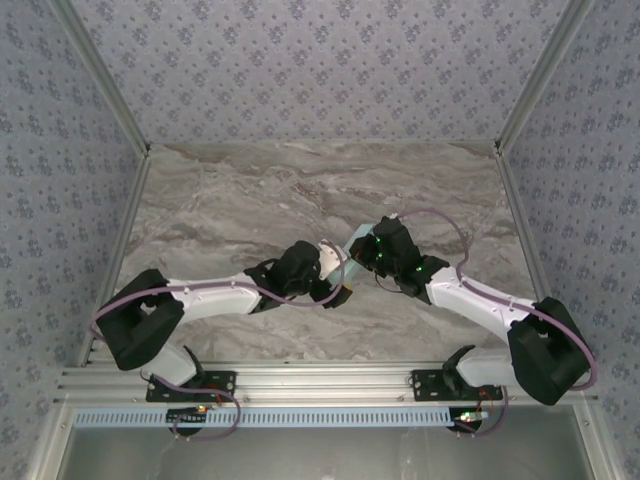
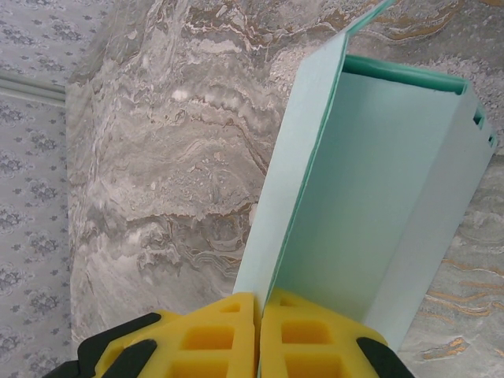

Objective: Fold the paper box

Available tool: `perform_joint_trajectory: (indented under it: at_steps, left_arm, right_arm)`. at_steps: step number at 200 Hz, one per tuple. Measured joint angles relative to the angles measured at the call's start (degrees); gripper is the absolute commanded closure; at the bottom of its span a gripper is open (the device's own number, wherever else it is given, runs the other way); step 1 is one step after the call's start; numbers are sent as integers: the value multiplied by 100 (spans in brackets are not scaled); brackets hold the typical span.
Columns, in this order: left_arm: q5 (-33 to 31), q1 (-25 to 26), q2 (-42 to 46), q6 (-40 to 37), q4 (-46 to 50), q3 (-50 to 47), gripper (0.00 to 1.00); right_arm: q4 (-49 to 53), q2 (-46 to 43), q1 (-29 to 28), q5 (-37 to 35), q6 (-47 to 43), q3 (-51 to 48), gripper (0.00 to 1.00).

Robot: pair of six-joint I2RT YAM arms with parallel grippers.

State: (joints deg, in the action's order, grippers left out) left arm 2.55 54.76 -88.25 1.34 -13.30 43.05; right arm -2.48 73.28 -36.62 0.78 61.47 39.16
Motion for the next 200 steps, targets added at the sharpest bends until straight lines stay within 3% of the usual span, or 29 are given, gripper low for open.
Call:
perform_joint_trajectory:
  at_steps: [27, 44, 101, 140, 200]
  left_arm:
    - [-94, 11, -227, -39, -151, 74, 29]
    - [-133, 9, -369, -24, -199, 127, 32]
    - [-238, 9, -494, 22, -354, 170, 24]
    - [-308, 4, -494, 50, -621, 170, 26]
    - [-306, 11, -498, 103, -872, 170, 56]
  right_arm:
    - [-2, 0, 39, -4, 31, 2, 91]
    - [0, 0, 61, -2, 48, 2, 91]
    - [13, -15, 63, 0, 70, 0, 91]
    - [13, -17, 63, 0, 70, 0, 91]
    - [31, -98, 87, -42, 96, -52, 89]
